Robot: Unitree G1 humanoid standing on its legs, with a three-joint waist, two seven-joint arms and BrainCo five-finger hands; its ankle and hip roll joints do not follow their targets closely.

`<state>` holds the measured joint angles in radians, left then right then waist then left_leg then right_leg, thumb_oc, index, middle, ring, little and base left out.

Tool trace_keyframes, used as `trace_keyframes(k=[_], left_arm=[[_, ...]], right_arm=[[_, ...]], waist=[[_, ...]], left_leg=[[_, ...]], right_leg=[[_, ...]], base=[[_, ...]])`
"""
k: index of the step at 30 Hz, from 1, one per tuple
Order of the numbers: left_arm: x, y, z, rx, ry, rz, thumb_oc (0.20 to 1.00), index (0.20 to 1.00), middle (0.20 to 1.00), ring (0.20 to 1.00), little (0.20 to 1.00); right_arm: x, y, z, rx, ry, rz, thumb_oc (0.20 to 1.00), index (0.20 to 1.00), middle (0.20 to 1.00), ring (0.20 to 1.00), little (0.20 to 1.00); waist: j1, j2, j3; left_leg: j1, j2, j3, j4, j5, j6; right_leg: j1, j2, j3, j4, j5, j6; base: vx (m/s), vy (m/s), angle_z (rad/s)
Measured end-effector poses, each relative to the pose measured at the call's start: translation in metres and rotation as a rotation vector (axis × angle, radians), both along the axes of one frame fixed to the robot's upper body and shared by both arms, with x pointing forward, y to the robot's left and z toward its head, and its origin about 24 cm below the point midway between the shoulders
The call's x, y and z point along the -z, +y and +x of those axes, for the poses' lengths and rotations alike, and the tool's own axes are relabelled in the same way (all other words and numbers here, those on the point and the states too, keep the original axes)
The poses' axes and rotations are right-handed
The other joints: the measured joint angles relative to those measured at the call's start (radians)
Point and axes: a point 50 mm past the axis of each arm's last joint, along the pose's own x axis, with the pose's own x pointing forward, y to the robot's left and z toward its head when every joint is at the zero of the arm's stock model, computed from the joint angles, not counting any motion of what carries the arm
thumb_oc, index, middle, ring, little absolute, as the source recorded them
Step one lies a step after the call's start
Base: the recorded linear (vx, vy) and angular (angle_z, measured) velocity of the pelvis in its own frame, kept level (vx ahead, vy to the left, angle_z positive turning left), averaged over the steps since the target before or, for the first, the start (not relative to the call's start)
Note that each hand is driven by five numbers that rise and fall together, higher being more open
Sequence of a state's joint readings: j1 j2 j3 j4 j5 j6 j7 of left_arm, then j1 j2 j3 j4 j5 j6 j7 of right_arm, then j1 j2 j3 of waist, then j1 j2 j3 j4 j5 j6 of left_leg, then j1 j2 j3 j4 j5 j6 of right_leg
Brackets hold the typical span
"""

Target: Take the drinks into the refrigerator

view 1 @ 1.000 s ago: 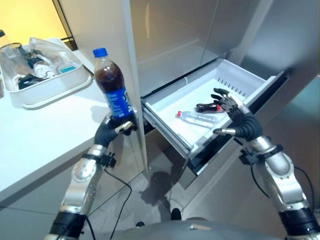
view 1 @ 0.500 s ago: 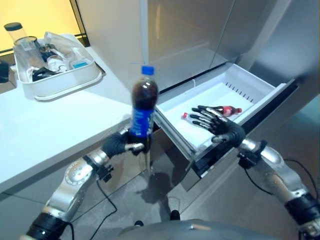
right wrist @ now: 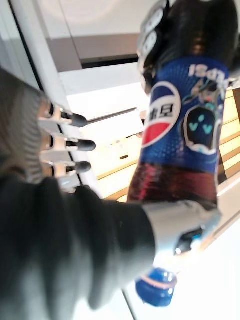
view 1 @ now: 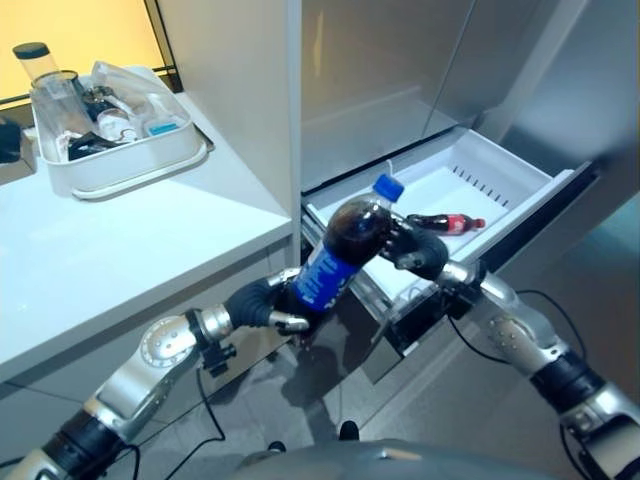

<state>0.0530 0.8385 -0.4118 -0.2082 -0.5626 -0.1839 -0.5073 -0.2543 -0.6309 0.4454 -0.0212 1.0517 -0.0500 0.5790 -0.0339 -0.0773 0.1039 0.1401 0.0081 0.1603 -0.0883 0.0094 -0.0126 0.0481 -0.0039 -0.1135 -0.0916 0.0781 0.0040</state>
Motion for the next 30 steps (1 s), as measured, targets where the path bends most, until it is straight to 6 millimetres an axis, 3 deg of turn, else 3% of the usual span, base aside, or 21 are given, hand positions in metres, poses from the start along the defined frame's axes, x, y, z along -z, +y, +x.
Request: trace_keyframes(k=[17, 24, 30], left_arm=[[0.004, -0.009, 0.0, 0.001, -0.014, -0.012, 0.2, 0.2, 0.2, 0.2, 0.2], [0.005, -0.012, 0.0, -0.001, -0.023, -0.013, 0.2, 0.2, 0.2, 0.2, 0.2], [0.006, -0.013, 0.0, 0.0, -0.024, -0.018, 0.2, 0.2, 0.2, 0.2, 0.2]], right_arm=[[-0.001, 0.032, -0.01, -0.111, 0.007, 0.074, 1.0, 1.0, 1.0, 1.0, 1.0], [0.007, 0.049, -0.017, -0.183, 0.038, 0.049, 1.0, 1.0, 1.0, 1.0, 1.0], [0.006, 0.056, -0.017, -0.202, 0.04, 0.052, 1.0, 1.0, 1.0, 1.0, 1.0]], waist=[[0.0, 0.021, -0.001], [0.002, 0.027, -0.005], [0.025, 0.03, -0.009]], left_leg=[[0.006, 0.0, 0.006, 0.0, 0.0, -0.001], [0.006, 0.001, 0.007, 0.0, 0.0, -0.001], [0.006, 0.001, 0.007, 0.0, 0.0, -0.001]], right_leg=[[0.002, 0.001, 0.008, 0.0, 0.001, -0.001], [0.002, 0.002, 0.008, 0.0, 0.001, -0.001], [0.001, 0.002, 0.012, 0.0, 0.001, -0.001]], base=[[0.0, 0.0, 0.0], [0.0, 0.0, 0.0], [0.0, -0.001, -0.01]])
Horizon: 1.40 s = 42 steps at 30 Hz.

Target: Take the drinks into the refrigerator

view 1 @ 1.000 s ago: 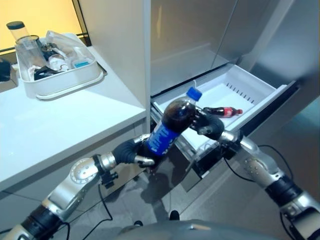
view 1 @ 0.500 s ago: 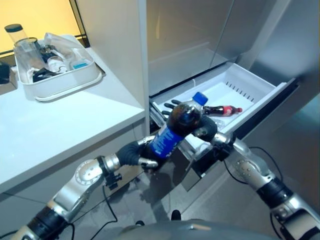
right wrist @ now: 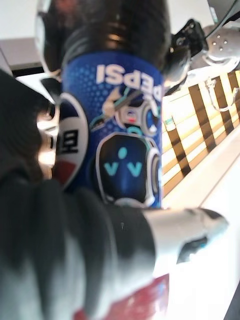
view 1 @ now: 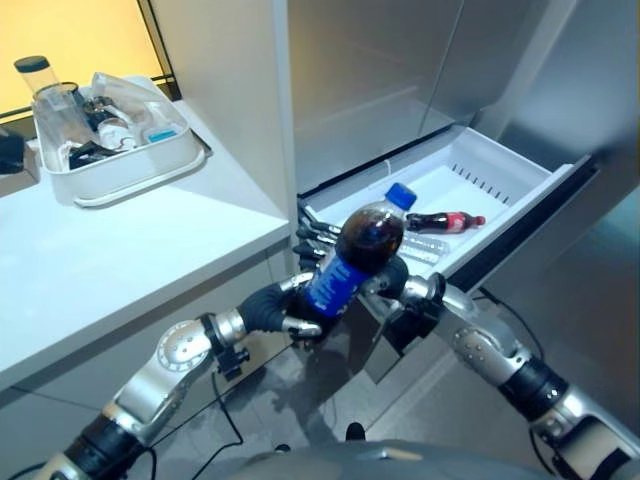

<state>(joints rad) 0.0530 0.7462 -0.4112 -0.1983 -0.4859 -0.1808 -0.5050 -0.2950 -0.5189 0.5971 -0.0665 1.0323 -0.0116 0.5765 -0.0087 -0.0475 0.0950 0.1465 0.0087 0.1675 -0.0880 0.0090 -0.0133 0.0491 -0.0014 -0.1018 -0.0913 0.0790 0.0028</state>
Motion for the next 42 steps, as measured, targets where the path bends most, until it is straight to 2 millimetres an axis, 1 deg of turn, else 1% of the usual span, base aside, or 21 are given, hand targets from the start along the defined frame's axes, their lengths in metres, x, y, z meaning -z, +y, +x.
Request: trace_keyframes(k=[9, 15, 18, 19, 20, 21, 22, 27, 42], left_arm=[[-0.001, 0.0, 0.0, 0.0, -0.005, -0.003, 0.2, 0.2, 0.2, 0.2, 0.2], [-0.001, -0.001, 0.0, -0.001, -0.012, -0.011, 0.2, 0.2, 0.2, 0.2, 0.2], [-0.001, -0.002, 0.0, -0.004, -0.012, -0.015, 0.2, 0.2, 0.2, 0.2, 0.2], [-0.001, -0.002, 0.0, -0.005, -0.012, -0.016, 0.2, 0.2, 0.2, 0.2, 0.2], [-0.001, -0.002, 0.0, -0.007, -0.012, -0.017, 0.2, 0.2, 0.2, 0.2, 0.2], [-0.001, -0.002, 0.0, -0.011, -0.013, -0.018, 0.2, 0.2, 0.2, 0.2, 0.2], [-0.001, -0.002, 0.001, -0.019, -0.014, -0.019, 0.2, 0.2, 0.2, 0.2, 0.2], [-0.001, -0.001, 0.002, -0.043, -0.018, -0.02, 0.2, 0.2, 0.2, 0.2, 0.2], [-0.001, -0.003, 0.002, -0.042, -0.017, -0.035, 0.2, 0.2, 0.2, 0.2, 0.2]], right_arm=[[-0.008, 0.014, 0.003, -0.034, -0.015, 0.001, 1.0, 1.0, 1.0, 1.0, 1.0], [-0.012, 0.019, 0.005, -0.03, -0.013, 0.008, 1.0, 1.0, 1.0, 1.0, 1.0], [-0.012, 0.02, 0.005, -0.022, -0.004, 0.017, 1.0, 1.0, 1.0, 1.0, 1.0], [-0.012, 0.02, 0.005, -0.02, -0.003, 0.017, 0.947, 0.947, 0.947, 0.947, 0.947], [-0.012, 0.02, 0.005, -0.019, -0.003, 0.018, 0.875, 0.875, 0.875, 0.875, 0.875], [-0.013, 0.02, 0.006, -0.017, -0.006, 0.018, 0.366, 0.366, 0.366, 0.366, 0.366], [-0.014, 0.02, 0.007, -0.014, -0.008, 0.018, 0.2, 0.2, 0.2, 0.2, 0.2], [-0.016, 0.021, 0.008, -0.002, -0.01, 0.013, 0.2, 0.2, 0.2, 0.2, 0.2], [-0.016, 0.022, 0.008, 0.001, -0.008, 0.019, 0.2, 0.2, 0.2, 0.2, 0.2]], waist=[[0.003, 0.001, -0.011], [0.005, 0.004, -0.014], [0.019, 0.005, -0.014], [0.022, 0.005, -0.014], [0.023, 0.005, -0.014], [0.023, 0.005, -0.014], [0.024, 0.005, -0.014], [0.025, 0.005, -0.014], [0.024, 0.005, -0.015]], left_leg=[[0.0, 0.0, 0.0, 0.0, 0.0, 0.0], [0.0, 0.0, 0.0, 0.0, 0.0, 0.0], [0.0, 0.0, 0.001, 0.0, 0.0, 0.0], [0.0, 0.0, 0.002, 0.0, 0.0, 0.0], [0.0, 0.0, 0.002, 0.0, 0.0, 0.0], [0.0, 0.0, 0.002, 0.0, 0.0, 0.0], [0.0, 0.0, 0.002, 0.0, 0.0, 0.0], [0.0, 0.0, 0.002, 0.0, 0.0, 0.0], [0.0, 0.0, 0.004, 0.0, 0.0, 0.0]], right_leg=[[0.0, 0.0, 0.0, 0.0, 0.0, 0.0], [0.0, 0.0, 0.0, 0.0, 0.0, 0.0], [-0.001, 0.0, 0.0, 0.0, 0.0, 0.0], [-0.001, 0.0, 0.001, 0.0, 0.0, 0.0], [-0.001, 0.0, 0.001, 0.0, 0.0, 0.0], [-0.001, 0.0, 0.001, 0.0, 0.0, 0.0], [-0.001, 0.0, 0.001, 0.0, 0.0, 0.0], [-0.001, 0.0, 0.001, 0.0, 0.0, 0.0], [-0.002, 0.0, 0.001, -0.001, 0.0, 0.0]], base=[[0.0, 0.0, 0.0], [0.0, 0.0, 0.0], [0.0, 0.0, 0.0], [0.0, 0.0, 0.0], [0.0, 0.0, 0.0], [0.0, 0.0, 0.0], [0.0, 0.0, 0.0], [0.0, 0.0, 0.0], [0.0, 0.0, 0.0]])
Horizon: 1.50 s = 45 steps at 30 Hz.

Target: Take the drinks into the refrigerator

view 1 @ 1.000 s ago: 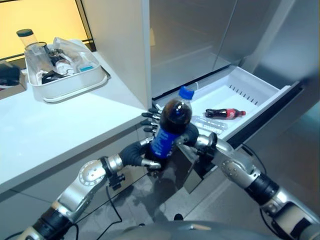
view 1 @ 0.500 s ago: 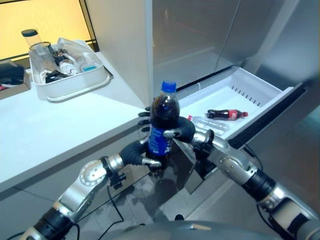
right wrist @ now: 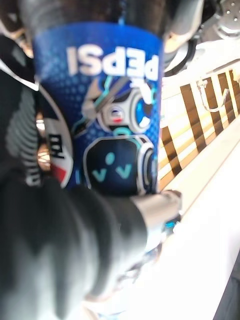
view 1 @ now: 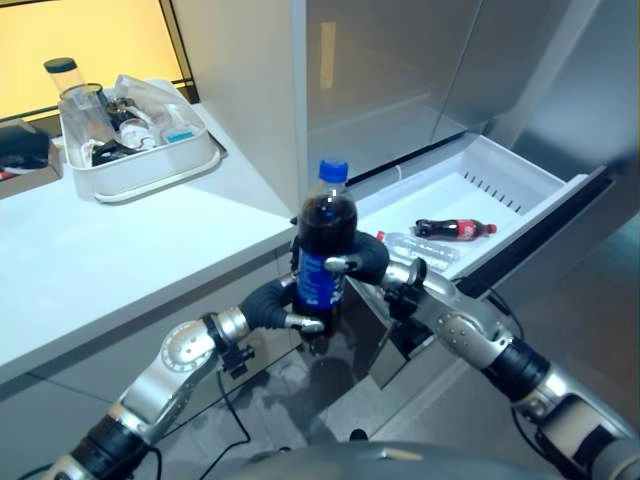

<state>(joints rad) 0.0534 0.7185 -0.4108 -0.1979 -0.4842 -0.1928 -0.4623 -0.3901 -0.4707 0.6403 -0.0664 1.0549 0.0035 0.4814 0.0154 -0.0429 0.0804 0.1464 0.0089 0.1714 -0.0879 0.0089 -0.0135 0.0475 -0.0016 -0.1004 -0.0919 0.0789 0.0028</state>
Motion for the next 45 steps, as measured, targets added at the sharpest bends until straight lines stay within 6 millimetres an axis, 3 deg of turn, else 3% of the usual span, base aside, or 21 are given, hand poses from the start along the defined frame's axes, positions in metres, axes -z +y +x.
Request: trace_keyframes(k=[1, 2, 3, 12, 18, 24, 31, 36, 38, 41, 45], left_arm=[[0.0, 0.0, 0.0, 0.0, 0.0, 0.0, 0.2, 0.2, 0.2, 0.2, 0.2], [0.0, 0.0, 0.0, 0.0, 0.0, 0.0, 0.445, 0.445, 0.445, 0.445, 0.445], [0.0, 0.0, 0.0, 0.0, 0.0, -0.001, 1.0, 1.0, 1.0, 1.0, 1.0], [0.001, -0.001, 0.001, -0.016, 0.006, -0.01, 1.0, 1.0, 1.0, 1.0, 1.0], [0.002, 0.001, -0.001, -0.028, 0.013, -0.02, 1.0, 1.0, 1.0, 1.0, 1.0], [-0.004, 0.013, 0.003, -0.104, 0.002, -0.073, 1.0, 1.0, 1.0, 1.0, 1.0], [-0.002, 0.018, 0.0, -0.124, 0.016, -0.084, 1.0, 1.0, 1.0, 1.0, 1.0], [0.0, 0.037, -0.006, -0.22, 0.038, -0.116, 1.0, 1.0, 1.0, 1.0, 1.0], [0.001, 0.049, -0.011, -0.281, 0.05, -0.131, 1.0, 1.0, 1.0, 1.0, 1.0], [0.005, 0.058, -0.019, -0.33, 0.086, -0.162, 1.0, 1.0, 1.0, 1.0, 1.0], [0.014, 0.069, -0.023, -0.393, 0.137, -0.201, 1.0, 1.0, 1.0, 1.0, 1.0]], right_arm=[[0.0, 0.0, 0.0, 0.0, 0.0, 0.0, 0.2, 0.2, 0.2, 0.2, 0.2], [0.0, 0.0, 0.0, 0.0, 0.0, 0.0, 0.2, 0.2, 0.2, 0.2, 0.2], [0.0, 0.0, 0.0, 0.0, 0.0, 0.0, 0.2, 0.2, 0.2, 0.2, 0.2], [0.002, -0.001, -0.001, -0.005, 0.007, -0.008, 0.2, 0.2, 0.2, 0.2, 0.2], [0.005, -0.012, 0.0, 0.034, 0.015, -0.006, 0.2, 0.2, 0.2, 0.2, 0.2], [0.009, -0.051, 0.007, 0.221, 0.038, -0.005, 0.2, 0.2, 0.2, 0.2, 0.2], [0.001, -0.084, 0.016, 0.358, -0.006, -0.033, 0.2, 0.2, 0.2, 0.2, 0.2], [-0.011, -0.131, 0.023, 0.488, -0.085, -0.204, 0.2, 0.2, 0.2, 0.2, 0.2], [-0.017, -0.161, 0.027, 0.606, -0.118, -0.272, 0.2, 0.2, 0.2, 0.2, 0.2], [-0.021, -0.191, 0.03, 0.722, -0.136, -0.374, 0.2, 0.2, 0.2, 0.2, 0.2], [-0.027, -0.218, 0.033, 0.798, -0.182, -0.562, 0.2, 0.2, 0.2, 0.2, 0.2]], waist=[[0.0, 0.0, 0.0], [0.0, 0.0, 0.0], [0.0, 0.0, 0.0], [-0.001, 0.0, 0.0], [0.0, 0.0, 0.0], [0.0, -0.001, 0.0], [-0.001, -0.008, 0.003], [0.001, -0.028, 0.016], [0.002, -0.04, 0.022], [0.004, -0.048, 0.026], [0.009, -0.051, 0.031]], left_leg=[[0.0, 0.0, 0.0, 0.0, 0.0, 0.0], [0.0, 0.0, 0.0, 0.0, 0.0, 0.0], [0.0, 0.0, 0.0, 0.0, 0.0, 0.0], [0.0, 0.0, 0.0, 0.0, 0.0, 0.0], [0.0, 0.001, -0.001, 0.0, 0.0, 0.0], [0.0, 0.0, -0.004, 0.0, 0.0, 0.0], [-0.001, 0.001, -0.006, 0.0, -0.001, -0.001], [-0.002, 0.002, -0.009, -0.001, -0.001, -0.001], [-0.004, 0.002, -0.011, -0.001, -0.002, -0.001], [-0.014, 0.001, -0.015, 0.0, -0.002, -0.001], [-0.032, 0.0, -0.019, 0.0, -0.001, 0.0]], right_leg=[[0.0, 0.0, 0.0, 0.0, 0.0, 0.0], [0.0, 0.0, 0.0, 0.0, 0.0, 0.0], [0.0, 0.0, 0.0, 0.0, 0.0, 0.0], [0.001, 0.0, -0.001, 0.0, 0.0, 0.0], [0.001, 0.0, -0.002, 0.0, 0.0, 0.0], [0.002, 0.0, -0.004, -0.004, -0.001, 0.0], [0.002, 0.001, -0.003, -0.004, -0.001, 0.0], [0.002, 0.001, -0.007, -0.004, -0.002, 0.001], [0.002, 0.0, -0.012, -0.004, -0.005, 0.003], [-0.003, -0.001, -0.016, -0.004, -0.005, 0.003], [-0.018, -0.001, -0.019, 0.0, -0.004, 0.002]], base=[[0.0, 0.0, 0.0], [0.0, 0.0, 0.0], [0.0, 0.0, 0.0], [0.0, 0.0, 0.0], [0.0, 0.0, 0.0], [0.0, 0.0, 0.0], [0.0, 0.0, 0.0], [0.0, -0.001, 0.01], [0.0, -0.002, 0.07], [-0.03, 0.0, 0.05], [-0.03, 0.001, 0.01]])
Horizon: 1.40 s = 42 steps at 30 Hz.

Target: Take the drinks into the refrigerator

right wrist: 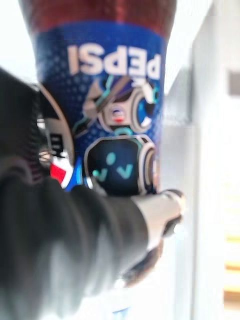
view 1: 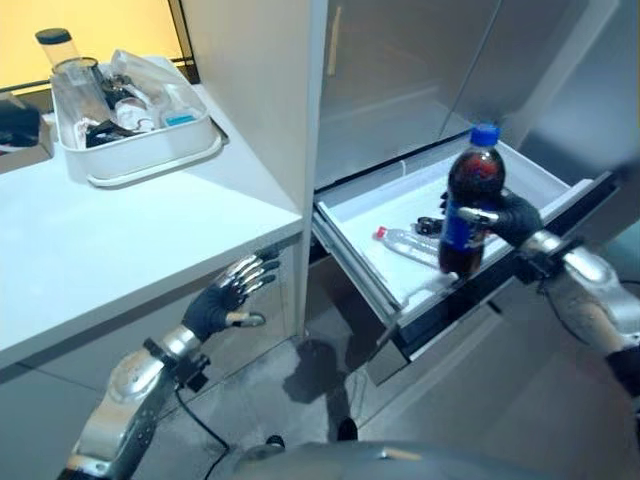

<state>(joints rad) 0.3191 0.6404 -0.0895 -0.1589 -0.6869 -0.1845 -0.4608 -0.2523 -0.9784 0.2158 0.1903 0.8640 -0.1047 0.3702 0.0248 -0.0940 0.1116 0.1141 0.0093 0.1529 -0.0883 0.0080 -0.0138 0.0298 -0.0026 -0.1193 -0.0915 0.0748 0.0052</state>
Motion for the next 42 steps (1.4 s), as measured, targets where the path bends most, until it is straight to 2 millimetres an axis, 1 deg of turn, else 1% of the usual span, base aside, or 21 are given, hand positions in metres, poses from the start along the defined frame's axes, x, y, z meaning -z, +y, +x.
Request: trace_keyframes(k=[1, 3, 5, 6, 7, 9, 12, 15, 16, 17, 19, 22, 23, 24, 25, 28, 31, 33, 35, 39, 42], left_arm=[[0.0, 0.001, -0.001, -0.005, 0.002, -0.003, 1.0, 1.0, 1.0, 1.0, 1.0], [0.002, 0.003, -0.003, -0.014, 0.012, -0.004, 1.0, 1.0, 1.0, 1.0, 1.0], [0.001, 0.003, -0.003, -0.015, 0.01, -0.005, 1.0, 1.0, 1.0, 1.0, 1.0], [0.001, 0.005, -0.003, -0.022, 0.011, -0.012, 1.0, 1.0, 1.0, 1.0, 1.0], [0.002, 0.007, -0.005, -0.033, 0.018, -0.018, 1.0, 1.0, 1.0, 1.0, 1.0], [0.002, 0.009, -0.006, -0.049, 0.018, -0.028, 1.0, 1.0, 1.0, 1.0, 1.0], [-0.003, 0.01, -0.001, -0.043, -0.002, -0.014, 1.0, 1.0, 1.0, 1.0, 1.0], [-0.005, 0.01, 0.002, -0.043, -0.011, -0.01, 1.0, 1.0, 1.0, 1.0, 1.0], [-0.007, 0.011, 0.003, -0.049, -0.019, -0.006, 1.0, 1.0, 1.0, 1.0, 1.0], [-0.008, 0.011, 0.004, -0.048, -0.023, 0.001, 1.0, 1.0, 1.0, 1.0, 1.0], [-0.011, 0.013, 0.007, -0.053, -0.036, 0.013, 1.0, 1.0, 1.0, 1.0, 1.0], [-0.016, 0.012, 0.011, -0.064, -0.066, 0.011, 1.0, 1.0, 1.0, 1.0, 1.0], [-0.019, 0.012, 0.014, -0.067, -0.081, 0.012, 1.0, 1.0, 1.0, 1.0, 1.0], [-0.021, 0.011, 0.016, -0.064, -0.09, 0.013, 1.0, 1.0, 1.0, 1.0, 1.0], [-0.024, 0.01, 0.02, -0.063, -0.11, 0.01, 1.0, 1.0, 1.0, 1.0, 1.0], [-0.032, 0.008, 0.027, -0.056, -0.152, 0.016, 1.0, 1.0, 1.0, 1.0, 1.0], [-0.035, 0.005, 0.03, -0.054, -0.165, 0.01, 1.0, 1.0, 1.0, 1.0, 1.0], [-0.035, 0.001, 0.032, -0.048, -0.166, 0.001, 1.0, 1.0, 1.0, 1.0, 1.0], [-0.038, -0.001, 0.033, -0.043, -0.182, -0.003, 1.0, 1.0, 1.0, 1.0, 1.0], [-0.041, -0.001, 0.035, -0.043, -0.198, -0.001, 1.0, 1.0, 1.0, 1.0, 1.0], [-0.043, 0.0, 0.035, -0.043, -0.21, 0.006, 1.0, 1.0, 1.0, 1.0, 1.0]], right_arm=[[-0.003, -0.004, 0.001, 0.01, -0.004, -0.041, 0.2, 0.2, 0.2, 0.2, 0.2], [-0.012, -0.016, 0.012, 0.051, -0.002, -0.142, 0.2, 0.2, 0.2, 0.2, 0.2], [-0.023, -0.02, 0.014, 0.046, -0.009, -0.251, 0.2, 0.2, 0.2, 0.2, 0.2], [-0.028, -0.019, 0.017, 0.04, -0.025, -0.276, 0.2, 0.2, 0.2, 0.2, 0.2], [-0.038, -0.011, 0.024, 0.011, -0.05, -0.358, 0.2, 0.2, 0.2, 0.2, 0.2], [-0.048, -0.005, 0.03, -0.024, -0.087, -0.457, 0.2, 0.2, 0.2, 0.2, 0.2], [-0.061, -0.002, 0.039, -0.027, -0.123, -0.567, 0.2, 0.2, 0.2, 0.2, 0.2], [-0.065, -0.006, 0.044, -0.001, -0.138, -0.603, 0.2, 0.2, 0.2, 0.2, 0.2], [-0.064, -0.007, 0.046, 0.01, -0.132, -0.635, 0.2, 0.2, 0.2, 0.2, 0.2], [-0.063, -0.008, 0.047, 0.017, -0.129, -0.653, 0.2, 0.2, 0.2, 0.2, 0.2], [-0.066, -0.01, 0.051, 0.036, -0.138, -0.703, 0.2, 0.2, 0.2, 0.2, 0.2], [-0.073, -0.007, 0.056, 0.043, -0.159, -0.763, 0.2, 0.2, 0.2, 0.2, 0.2], [-0.075, -0.003, 0.059, 0.044, -0.177, -0.779, 0.2, 0.2, 0.2, 0.2, 0.2], [-0.079, -0.001, 0.061, 0.05, -0.192, -0.781, 0.2, 0.2, 0.2, 0.2, 0.2], [-0.085, 0.002, 0.063, 0.054, -0.219, -0.786, 0.2, 0.2, 0.2, 0.2, 0.2], [-0.094, 0.008, 0.071, 0.063, -0.249, -0.815, 0.2, 0.2, 0.2, 0.2, 0.2], [-0.091, 0.004, 0.074, 0.085, -0.232, -0.868, 0.2, 0.2, 0.2, 0.2, 0.2], [-0.084, -0.004, 0.079, 0.137, -0.202, -0.872, 0.2, 0.2, 0.2, 0.2, 0.2], [-0.084, -0.014, 0.081, 0.195, -0.187, -0.901, 0.2, 0.2, 0.2, 0.2, 0.2], [-0.081, -0.03, 0.081, 0.255, -0.137, -0.957, 0.2, 0.2, 0.2, 0.2, 0.2], [-0.085, -0.034, 0.081, 0.271, -0.138, -1.01, 0.2, 0.2, 0.2, 0.2, 0.2]], waist=[[0.002, -0.001, 0.005], [0.01, -0.01, 0.026], [0.019, -0.01, 0.032], [0.02, -0.011, 0.039], [0.017, -0.012, 0.051], [0.025, -0.016, 0.063], [0.046, -0.025, 0.101], [0.069, -0.025, 0.137], [0.09, -0.021, 0.157], [0.087, -0.021, 0.166], [0.109, -0.016, 0.192], [0.106, -0.006, 0.233], [0.116, 0.0, 0.245], [0.109, 0.0, 0.252], [0.116, 0.005, 0.271], [0.113, 0.016, 0.296], [0.123, 0.035, 0.309], [0.131, 0.048, 0.321], [0.132, 0.065, 0.335], [0.131, 0.072, 0.344], [0.129, 0.077, 0.347]], left_leg=[[-0.004, 0.0, 0.0, 0.0, 0.001, 0.001], [-0.007, 0.0, -0.001, 0.0, 0.002, 0.001], [-0.02, 0.0, -0.002, 0.0, 0.002, 0.001], [-0.024, 0.0, -0.002, 0.0, 0.002, 0.002], [-0.03, 0.0, -0.002, 0.0, 0.003, 0.001], [-0.051, -0.001, -0.01, 0.002, 0.007, 0.001], [-0.095, -0.001, -0.021, 0.012, 0.011, -0.001], [-0.125, -0.002, -0.041, 0.015, 0.017, -0.002], [-0.135, -0.001, -0.049, 0.018, 0.019, -0.003], [-0.142, -0.001, -0.053, 0.021, 0.019, -0.003], [-0.172, -0.001, -0.058, 0.024, 0.02, -0.004], [-0.18, -0.002, -0.072, 0.027, 0.02, -0.004], [-0.189, -0.001, -0.074, 0.029, 0.02, -0.004], [-0.195, -0.001, -0.073, 0.03, 0.02, -0.003], [-0.2, -0.003, -0.074, 0.029, 0.021, -0.003], [-0.221, -0.002, -0.075, 0.032, 0.021, -0.004], [-0.232, -0.002, -0.079, 0.034, 0.021, -0.004], [-0.236, -0.002, -0.083, 0.034, 0.021, -0.004], [-0.253, -0.002, -0.094, 0.036, 0.021, -0.004], [-0.256, -0.003, -0.105, 0.044, 0.021, -0.003], [-0.276, -0.008, -0.111, 0.05, 0.025, 0.001]], right_leg=[[-0.004, 0.0, 0.0, 0.0, 0.001, 0.0], [-0.01, 0.001, 0.003, 0.0, 0.003, -0.002], [-0.021, 0.0, 0.0, 0.0, 0.003, -0.002], [-0.024, 0.0, -0.002, 0.0, 0.003, -0.002], [-0.031, 0.0, 0.001, 0.0, 0.005, -0.002], [-0.049, 0.0, -0.006, 0.001, 0.01, -0.008], [-0.084, -0.002, -0.02, 0.001, 0.016, -0.009], [-0.106, -0.004, -0.039, 0.001, 0.017, -0.01], [-0.11, -0.003, -0.047, 0.002, 0.017, -0.01], [-0.115, -0.004, -0.056, 0.002, 0.017, -0.01], [-0.14, -0.004, -0.06, 0.002, 0.017, -0.011], [-0.142, -0.005, -0.07, 0.002, 0.018, -0.012], [-0.15, -0.006, -0.072, 0.003, 0.018, -0.012], [-0.158, -0.006, -0.072, 0.004, 0.018, -0.012], [-0.16, -0.007, -0.075, 0.002, 0.018, -0.013], [-0.181, -0.007, -0.081, 0.003, 0.019, -0.014], [-0.19, -0.007, -0.082, 0.004, 0.019, -0.014], [-0.195, -0.008, -0.083, 0.007, 0.019, -0.014], [-0.218, -0.01, -0.086, 0.024, 0.018, -0.014], [-0.219, -0.013, -0.096, 0.035, 0.018, -0.014], [-0.236, -0.019, -0.106, 0.038, 0.017, -0.014]], base=[[-0.06, 0.008, -0.01], [-0.05, 0.009, -0.04], [-0.06, 0.01, 0.03], [-0.08, 0.004, 0.01], [-0.04, -0.001, 0.0], [-0.1, -0.011, 0.07], [-0.07, -0.011, 0.1], [-0.07, -0.011, 0.21], [-0.06, -0.004, 0.16], [-0.04, 0.002, 0.19], [-0.05, 0.003, 0.11], [-0.03, 0.001, 0.11], [-0.07, 0.0, 0.01], [-0.05, -0.013, -0.02], [-0.05, -0.013, -0.02], [-0.04, -0.005, 0.01], [-0.05, -0.014, 0.03], [-0.06, -0.021, 0.0], [-0.04, -0.015, 0.06], [-0.04, -0.023, 0.07], [-0.05, -0.032, 0.05]])
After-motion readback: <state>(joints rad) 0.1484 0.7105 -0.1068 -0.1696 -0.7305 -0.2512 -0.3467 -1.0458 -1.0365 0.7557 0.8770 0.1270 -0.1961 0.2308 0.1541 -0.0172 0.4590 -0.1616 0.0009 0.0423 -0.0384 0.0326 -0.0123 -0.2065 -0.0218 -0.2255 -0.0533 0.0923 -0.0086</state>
